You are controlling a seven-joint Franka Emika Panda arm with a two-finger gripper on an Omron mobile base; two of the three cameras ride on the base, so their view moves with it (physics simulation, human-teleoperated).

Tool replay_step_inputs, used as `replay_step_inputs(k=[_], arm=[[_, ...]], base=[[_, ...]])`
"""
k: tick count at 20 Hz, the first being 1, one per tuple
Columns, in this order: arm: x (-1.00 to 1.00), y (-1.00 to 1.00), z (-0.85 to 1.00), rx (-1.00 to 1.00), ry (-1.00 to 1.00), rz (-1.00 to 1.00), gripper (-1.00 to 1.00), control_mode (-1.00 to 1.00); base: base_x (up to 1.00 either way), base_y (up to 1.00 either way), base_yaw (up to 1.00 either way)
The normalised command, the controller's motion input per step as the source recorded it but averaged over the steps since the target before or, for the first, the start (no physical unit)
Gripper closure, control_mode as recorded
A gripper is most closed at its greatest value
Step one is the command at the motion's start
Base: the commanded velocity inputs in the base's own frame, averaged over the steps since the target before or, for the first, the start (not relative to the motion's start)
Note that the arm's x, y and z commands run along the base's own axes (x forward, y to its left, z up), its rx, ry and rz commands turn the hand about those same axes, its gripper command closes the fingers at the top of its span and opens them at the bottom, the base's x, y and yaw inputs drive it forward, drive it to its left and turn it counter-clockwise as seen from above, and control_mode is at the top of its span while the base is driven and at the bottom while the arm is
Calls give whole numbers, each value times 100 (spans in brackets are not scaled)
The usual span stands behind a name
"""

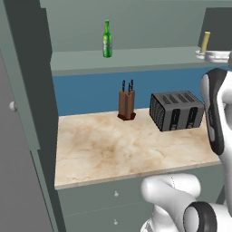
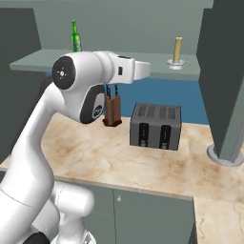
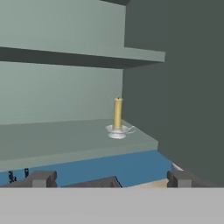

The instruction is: Get the candle and the beer from the cabinet and move them to the dining counter.

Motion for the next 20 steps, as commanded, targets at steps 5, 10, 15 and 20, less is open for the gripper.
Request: replay_step_inputs(k=[5, 10, 15, 20], arm=[[19, -30, 0, 0, 0, 0, -100, -100], [29, -19, 0, 0, 0, 0, -100, -100], [26, -9, 0, 0, 0, 0, -100, -100], [25, 0, 0, 0, 0, 0, -100, -100]], base=[[0, 0, 0], [0, 0, 0], [0, 0, 0], [0, 0, 0]])
